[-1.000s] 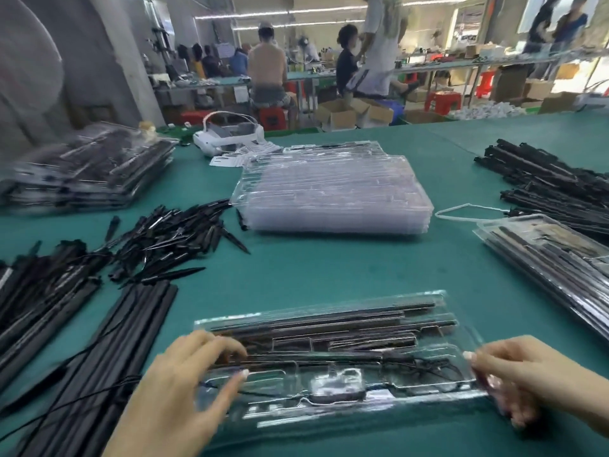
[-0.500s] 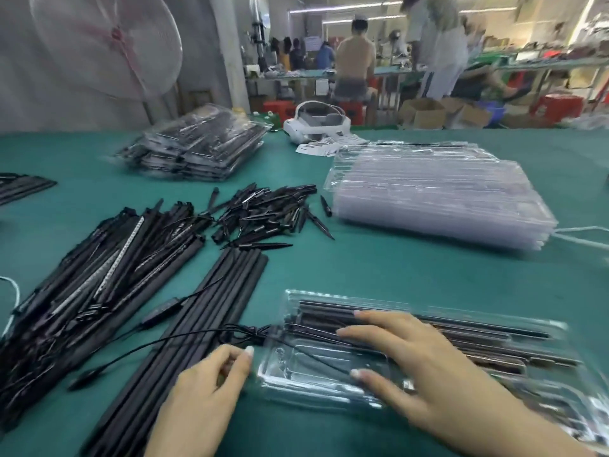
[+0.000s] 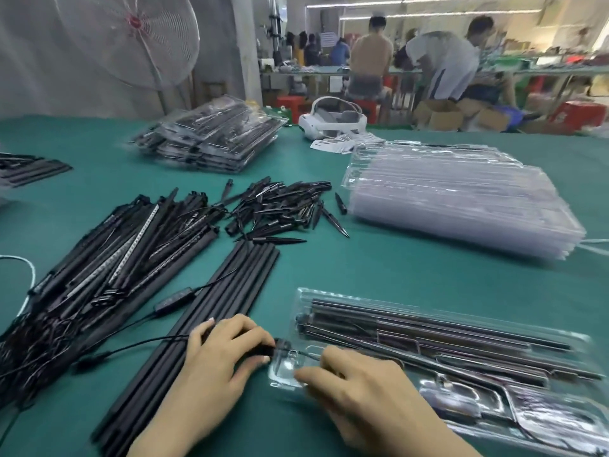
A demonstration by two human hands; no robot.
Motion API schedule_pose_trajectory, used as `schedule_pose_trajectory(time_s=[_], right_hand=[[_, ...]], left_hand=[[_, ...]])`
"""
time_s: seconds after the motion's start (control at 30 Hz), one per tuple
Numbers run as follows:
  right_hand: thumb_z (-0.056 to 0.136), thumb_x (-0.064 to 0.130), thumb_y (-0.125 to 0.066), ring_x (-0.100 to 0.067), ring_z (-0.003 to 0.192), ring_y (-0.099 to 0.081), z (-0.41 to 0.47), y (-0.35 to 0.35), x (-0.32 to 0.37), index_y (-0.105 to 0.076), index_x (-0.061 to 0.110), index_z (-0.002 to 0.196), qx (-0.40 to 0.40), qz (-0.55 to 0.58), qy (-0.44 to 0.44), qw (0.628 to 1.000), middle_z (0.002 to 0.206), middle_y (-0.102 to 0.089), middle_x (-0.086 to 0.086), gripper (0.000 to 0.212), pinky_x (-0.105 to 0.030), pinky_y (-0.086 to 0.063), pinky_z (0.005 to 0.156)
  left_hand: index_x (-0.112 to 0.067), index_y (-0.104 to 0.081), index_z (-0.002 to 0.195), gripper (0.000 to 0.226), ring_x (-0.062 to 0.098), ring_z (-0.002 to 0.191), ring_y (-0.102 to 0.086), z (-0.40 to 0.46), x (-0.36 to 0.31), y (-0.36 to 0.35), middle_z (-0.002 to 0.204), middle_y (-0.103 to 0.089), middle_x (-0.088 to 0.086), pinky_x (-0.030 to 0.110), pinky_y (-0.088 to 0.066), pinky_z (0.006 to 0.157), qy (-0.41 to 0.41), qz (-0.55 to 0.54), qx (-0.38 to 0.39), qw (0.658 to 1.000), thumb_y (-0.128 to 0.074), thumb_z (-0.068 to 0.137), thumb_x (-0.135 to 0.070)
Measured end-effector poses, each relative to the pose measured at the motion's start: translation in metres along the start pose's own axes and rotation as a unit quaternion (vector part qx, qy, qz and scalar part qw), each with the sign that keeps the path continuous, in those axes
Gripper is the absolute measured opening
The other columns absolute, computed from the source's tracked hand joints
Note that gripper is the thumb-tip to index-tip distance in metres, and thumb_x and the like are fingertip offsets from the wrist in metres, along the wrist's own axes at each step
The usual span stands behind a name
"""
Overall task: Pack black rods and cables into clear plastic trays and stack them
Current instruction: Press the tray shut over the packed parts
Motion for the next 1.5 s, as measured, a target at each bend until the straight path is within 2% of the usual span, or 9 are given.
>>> schedule_pose_trajectory(time_s=[0.2, 0.43, 0.6, 0.7, 0.87, 1.0, 1.2, 1.37, 1.5], right_hand=[[0.087, 0.012, -0.053, -0.011, 0.049, -0.041, -0.004, 0.012, 0.007, -0.072, 0.019, 0.074, -0.125, -0.097, 0.049, 0.986, 0.059, -0.045, 0.005, 0.024, -0.023, -0.032, 0.037], [0.072, 0.015, -0.074, -0.012, 0.054, -0.042, -0.006, -0.002, 0.009, -0.064, 0.022, 0.065, -0.111, -0.079, 0.065, 0.989, 0.063, -0.049, 0.005, 0.013, -0.022, -0.03, 0.039], [0.074, 0.021, -0.07, -0.014, 0.103, -0.061, -0.008, -0.018, 0.004, -0.061, 0.022, 0.076, -0.107, 0.04, 0.041, 0.993, 0.114, -0.067, 0.004, 0.009, -0.026, -0.047, 0.082], [0.069, 0.013, -0.071, -0.011, 0.105, -0.062, -0.009, -0.026, 0.004, -0.058, 0.022, 0.08, -0.079, 0.087, 0.037, 0.992, 0.109, -0.068, 0.011, 0.02, -0.025, -0.047, 0.084], [0.078, 0.007, -0.051, -0.01, 0.098, -0.064, -0.006, -0.027, 0.003, -0.062, 0.021, 0.082, -0.053, 0.089, 0.031, 0.994, 0.098, -0.068, 0.011, 0.018, -0.023, -0.05, 0.08], [0.094, 0.009, -0.019, -0.009, 0.095, -0.064, -0.007, -0.029, 0.006, -0.066, 0.021, 0.087, -0.065, 0.071, 0.021, 0.995, 0.094, -0.068, 0.01, 0.049, -0.022, -0.05, 0.081], [0.069, 0.016, -0.069, -0.009, 0.096, -0.063, -0.009, -0.03, 0.004, -0.07, 0.022, 0.089, -0.073, 0.099, 0.014, 0.992, 0.101, -0.069, 0.011, 0.021, -0.022, -0.048, 0.082], [0.066, 0.022, -0.06, -0.009, 0.084, -0.061, -0.003, -0.032, 0.007, -0.063, 0.026, 0.079, 0.001, 0.096, 0.004, 0.995, 0.087, -0.065, 0.015, 0.013, -0.022, -0.047, 0.076], [0.064, 0.026, -0.059, -0.008, 0.084, -0.06, -0.002, -0.032, 0.009, -0.059, 0.027, 0.078, 0.026, 0.107, -0.004, 0.994, 0.085, -0.063, 0.016, 0.014, -0.022, -0.048, 0.074]], left_hand=[[-0.046, -0.052, 0.104, 0.037, -0.011, 0.096, -0.04, -0.014, -0.004, 0.006, 0.093, -0.05, -0.021, 0.039, -0.03, 0.1, -0.031, 0.03, -0.029, 0.999, -0.06, 0.08, -0.019], [-0.05, -0.054, 0.096, 0.039, -0.013, 0.103, -0.043, -0.022, -0.001, 0.008, 0.098, -0.046, -0.024, 0.044, -0.017, 0.109, -0.007, 0.018, -0.033, 0.999, -0.059, 0.075, -0.017], [-0.041, -0.055, 0.087, 0.016, -0.005, 0.101, -0.05, -0.016, -0.002, 0.015, 0.1, -0.051, -0.022, 0.04, -0.024, 0.109, 0.02, -0.004, -0.018, 1.0, -0.059, 0.072, -0.035], [-0.032, -0.054, 0.095, 0.019, 0.006, 0.089, -0.058, 0.001, -0.006, 0.027, 0.095, -0.059, -0.017, 0.032, -0.043, 0.086, 0.054, -0.139, -0.059, 0.987, -0.063, 0.079, -0.032], [-0.028, -0.058, 0.095, 0.012, -0.002, 0.062, -0.051, 0.041, -0.012, -0.003, 0.079, -0.061, -0.009, 0.017, -0.043, 0.066, 0.104, -0.078, 0.188, 0.974, -0.063, 0.087, -0.036], [-0.021, -0.055, 0.097, 0.012, 0.004, 0.066, -0.054, 0.054, -0.009, -0.009, 0.078, -0.064, -0.01, 0.019, -0.044, 0.063, 0.119, -0.095, 0.28, 0.948, -0.057, 0.093, -0.032], [-0.028, -0.052, 0.087, 0.014, 0.005, 0.06, -0.05, 0.048, -0.01, -0.005, 0.076, -0.06, -0.01, 0.017, -0.043, 0.062, 0.102, -0.052, 0.31, 0.944, -0.046, 0.099, -0.032], [-0.026, -0.055, 0.089, 0.032, 0.005, 0.06, -0.053, 0.041, -0.011, 0.002, 0.07, -0.058, -0.011, 0.021, -0.041, 0.063, 0.133, 0.02, 0.396, 0.908, -0.048, 0.091, -0.057], [-0.021, -0.053, 0.094, 0.021, 0.005, 0.044, -0.044, 0.038, -0.014, 0.007, 0.054, -0.054, -0.006, 0.015, -0.033, 0.047, 0.128, -0.026, 0.464, 0.876, -0.059, 0.091, -0.04]])
Point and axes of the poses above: each hand's wrist, its own z-axis towards the middle knuckle, its own y-axis out of the back of the hand, x = y × z, the point moved 5 cm from there along z, towards the middle knuckle
